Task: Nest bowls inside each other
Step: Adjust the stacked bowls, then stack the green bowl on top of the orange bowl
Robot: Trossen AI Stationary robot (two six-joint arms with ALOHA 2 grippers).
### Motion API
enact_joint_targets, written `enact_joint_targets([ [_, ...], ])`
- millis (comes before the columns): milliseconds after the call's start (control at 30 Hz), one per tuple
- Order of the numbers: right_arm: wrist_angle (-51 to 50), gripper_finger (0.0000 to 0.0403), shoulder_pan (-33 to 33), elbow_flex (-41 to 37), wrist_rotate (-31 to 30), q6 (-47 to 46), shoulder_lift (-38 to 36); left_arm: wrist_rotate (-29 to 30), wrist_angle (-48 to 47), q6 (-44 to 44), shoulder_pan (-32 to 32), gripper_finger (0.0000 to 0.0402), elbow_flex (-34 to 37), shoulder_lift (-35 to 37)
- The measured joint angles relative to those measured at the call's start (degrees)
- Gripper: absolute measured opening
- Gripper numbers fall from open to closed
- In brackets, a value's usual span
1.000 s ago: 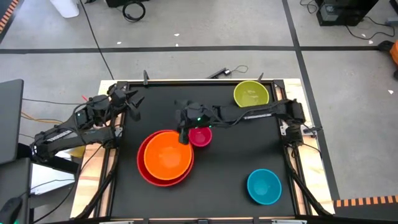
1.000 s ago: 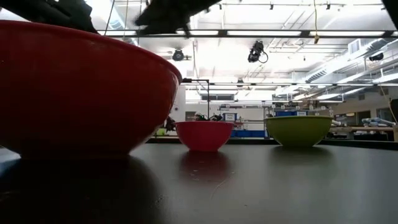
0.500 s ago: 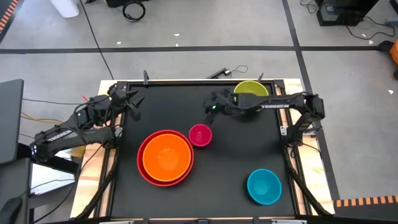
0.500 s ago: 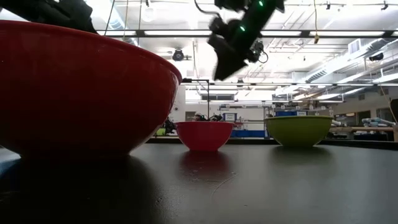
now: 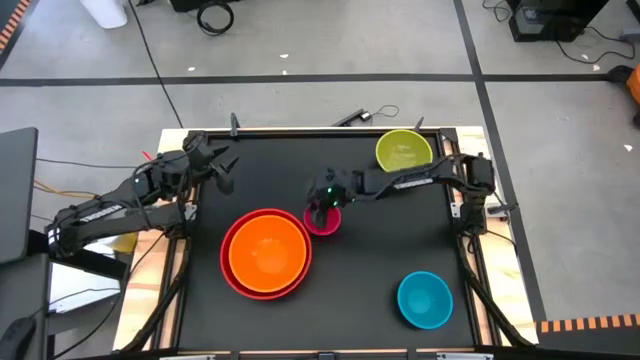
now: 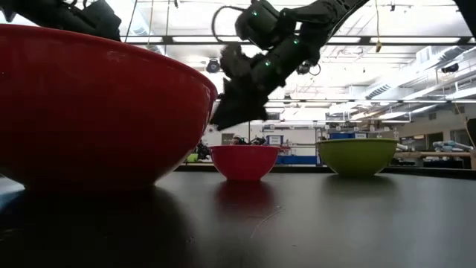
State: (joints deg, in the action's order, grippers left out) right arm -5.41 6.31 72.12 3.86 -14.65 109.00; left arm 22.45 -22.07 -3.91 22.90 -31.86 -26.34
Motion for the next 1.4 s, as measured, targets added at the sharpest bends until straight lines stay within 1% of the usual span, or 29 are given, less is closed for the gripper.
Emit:
enact_joint_targets([
  [67,3.65,0.0155,-2.02,0.02,6.45,2.22,1.36,0.0,0.21,0.52,0.0,0.0215,0.0,-0.61],
  [133,5.52,0.0154,-3.9,-0.03,8.17,3.88,1.7,0.01,0.69,0.6,0.0,0.0215,0.0,-1.17],
  [200,6.26,0.0153,-5.34,0.0,6.36,4.57,1.22,0.01,0.81,0.62,0.0,0.0215,0.0,-1.49],
  [333,2.41,0.0153,-5.87,0.02,3.7,5.68,-2.19,0.02,0.86,0.56,0.0,0.0215,0.0,-1.45],
  [367,0.07,0.0153,-5.7,0.04,1.14,5.6,-3.42,0.02,0.81,0.52,0.0,0.0215,0.0,-1.43],
  [433,-6.59,0.0153,-4.98,0.04,-5.84,4.8,-6.32,0.01,0.79,0.35,0.0,0.0215,0.0,-1.42],
  [533,-20.9,0.0153,-2.89,0.09,-17.59,3.12,-11.39,0.03,0.79,0.31,0.0,0.0215,0.0,-1.4],
  [600,-31.78,0.0153,-0.79,0.15,-22.63,3.15,-14.3,0.03,0.77,0.29,0.0,0.0215,0.0,-1.43],
  [633,-36.86,0.0153,0.33,0.15,-23.5,3.34,-15.33,0.03,0.76,0.27,0.0,0.0215,0.0,-1.4],
  [733,-49.2,0.0153,3.86,0.11,-23.16,3.6,-17.72,0.02,0.77,0.27,0.0,0.0215,0.0,-1.4],
  [833,-55.17,0.0153,7.11,0.11,-23.14,3.64,-18.9,0.03,0.79,0.25,0.0,0.0215,0.0,-1.4],
  [1100,-56.04,0.0154,14.55,-0.5,-21.86,4.15,-17.38,0.03,0.77,-0.06,0.0,0.0215,0.0,-1.4],
  [1167,-55.15,0.0153,16.74,-1.69,-20.1,4.24,-17.15,0.03,0.72,0.0,0.0,0.0215,0.0,-1.4],
  [1333,-51.8,0.0154,21.1,-6.1,-19.11,4.34,-16.29,0.05,0.57,0.07,0.02,0.0215,0.0,-1.4],
  [1400,-49.25,0.0153,22.64,-8.11,-17.79,4.98,-16.29,0.03,0.55,0.16,0.02,0.0215,0.0,-1.4],
])
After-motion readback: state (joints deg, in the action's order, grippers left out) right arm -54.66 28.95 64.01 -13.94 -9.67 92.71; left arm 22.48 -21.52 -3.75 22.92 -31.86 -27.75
